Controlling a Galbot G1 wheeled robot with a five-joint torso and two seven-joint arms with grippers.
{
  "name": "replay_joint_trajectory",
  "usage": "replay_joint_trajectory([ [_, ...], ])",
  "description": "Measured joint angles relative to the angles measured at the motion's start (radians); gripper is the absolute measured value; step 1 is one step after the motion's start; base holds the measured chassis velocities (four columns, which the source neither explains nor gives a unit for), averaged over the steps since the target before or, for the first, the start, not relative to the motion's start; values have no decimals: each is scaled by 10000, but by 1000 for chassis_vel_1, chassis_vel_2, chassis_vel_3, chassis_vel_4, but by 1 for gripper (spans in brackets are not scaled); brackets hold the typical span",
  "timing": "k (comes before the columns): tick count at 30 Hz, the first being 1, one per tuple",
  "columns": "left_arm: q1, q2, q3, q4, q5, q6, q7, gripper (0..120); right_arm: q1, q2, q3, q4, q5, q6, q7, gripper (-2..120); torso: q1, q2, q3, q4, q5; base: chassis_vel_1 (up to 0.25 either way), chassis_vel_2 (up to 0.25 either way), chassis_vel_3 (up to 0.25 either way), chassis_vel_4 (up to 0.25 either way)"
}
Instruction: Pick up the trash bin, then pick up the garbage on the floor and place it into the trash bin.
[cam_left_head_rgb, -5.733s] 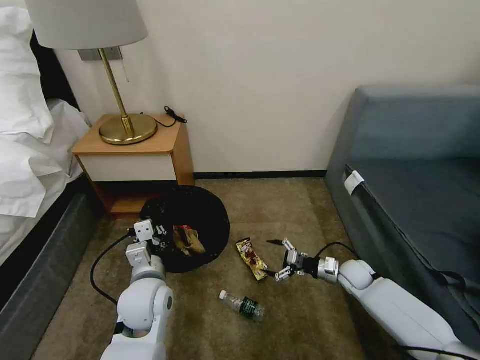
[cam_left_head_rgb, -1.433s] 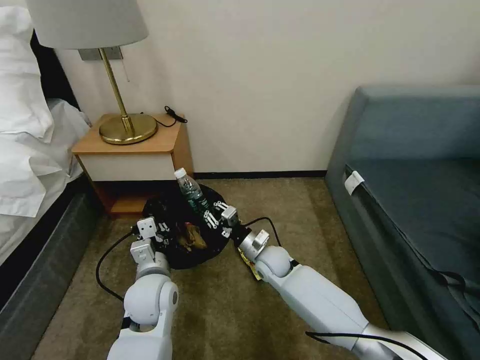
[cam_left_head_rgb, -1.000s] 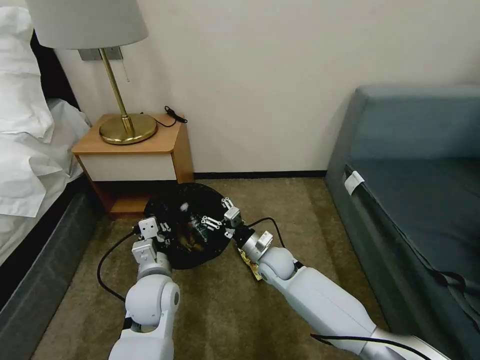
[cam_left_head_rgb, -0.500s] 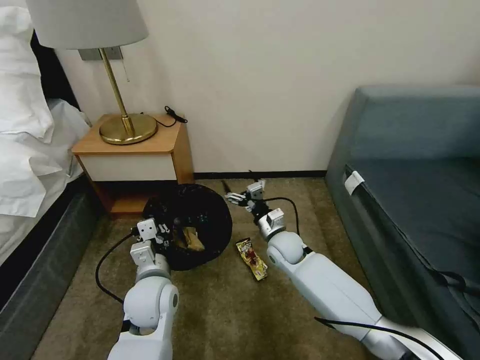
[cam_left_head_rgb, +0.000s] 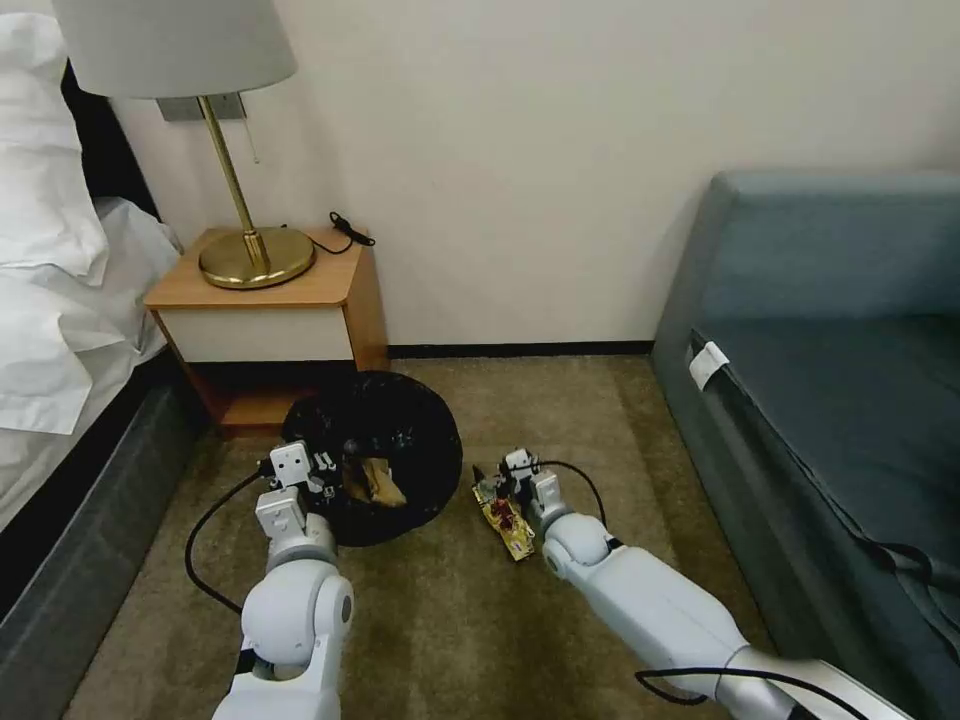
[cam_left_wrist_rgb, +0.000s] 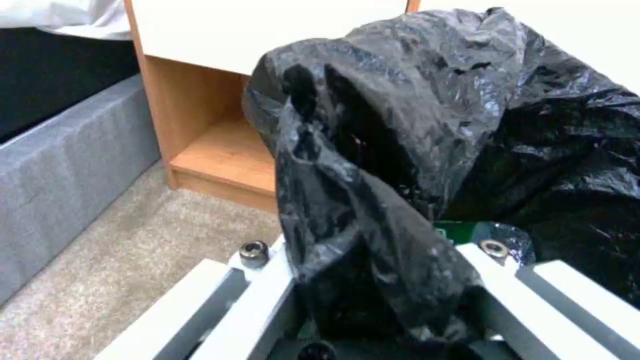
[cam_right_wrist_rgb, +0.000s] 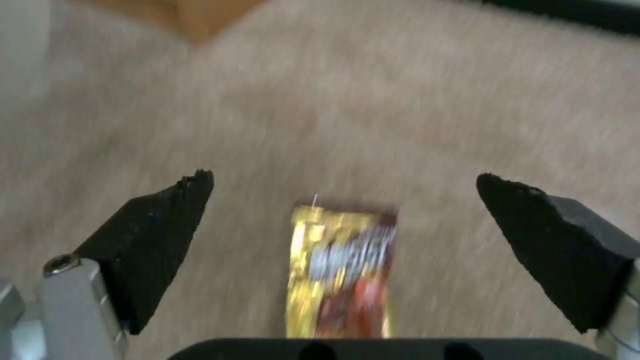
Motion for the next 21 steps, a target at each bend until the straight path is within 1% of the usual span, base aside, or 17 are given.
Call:
replay_joint_trajectory([
  [1, 5, -35, 18, 1, 27, -8, 0, 4, -32, 1, 2, -11, 30, -269, -65, 100, 0, 0, 0, 0, 1, 0, 0, 0, 0],
  [2, 5, -35, 18, 1, 27, -8, 0, 4, -32, 1, 2, -11, 30, -269, -65, 100, 0, 0, 0, 0, 1, 0, 0, 0, 0],
  [4, 58, -82, 79, 6, 100, -28, 0, 4, -52, -26, 43, -64, 98, -952, -170, 100, 0, 0, 0, 0, 1, 0, 0, 0, 0],
  [5, 58, -82, 79, 6, 100, -28, 0, 4, -52, -26, 43, -64, 98, -952, -170, 100, 0, 0, 0, 0, 1, 0, 0, 0, 0],
  [7, 90, -97, 64, 7, 120, -59, 0, 4, -47, -132, 87, -12, 226, -1517, -301, 100, 1, 0, 0, -1, 0, 0, 0, 0, 0],
  [8, 90, -97, 64, 7, 120, -59, 0, 4, -47, -132, 87, -12, 226, -1517, -301, 100, 1, 0, 0, -1, 0, 0, 0, 0, 0],
  [10, 127, -100, 29, 8, 125, -74, -3, 4, -11, -187, 148, 55, 347, -2088, -426, 100, 0, 0, 0, 0, 0, 0, 0, 0, 0],
  [11, 127, -100, 29, 8, 125, -74, -3, 4, -11, -187, 148, 55, 347, -2088, -426, 100, 0, 0, 0, 0, 0, 0, 0, 0, 0],
  [12, 137, -108, 22, 7, 131, -74, -5, 4, 24, -189, 179, 48, 398, -2343, -503, 100, 0, 0, 0, 0, 0, 0, 0, 0, 0],
  [16, 145, -113, 21, -6, 151, -76, -10, 4, 74, -171, 249, -33, 425, -2627, -903, 100, 0, 0, 0, 0, 0, 0, 0, 0, 0],
  [19, 153, -115, 17, -10, 158, -77, -11, 4, 78, -137, 261, -129, 369, -2658, -1096, 100, 0, 0, 0, 0, 0, 0, 0, 0, 0],
  [21, 199, -115, 17, -29, 169, -81, -17, 4, 87, -56, 308, -423, 186, -2649, -1426, 100, 0, 0, 0, 0, 1, 0, 0, 0, 0],
])
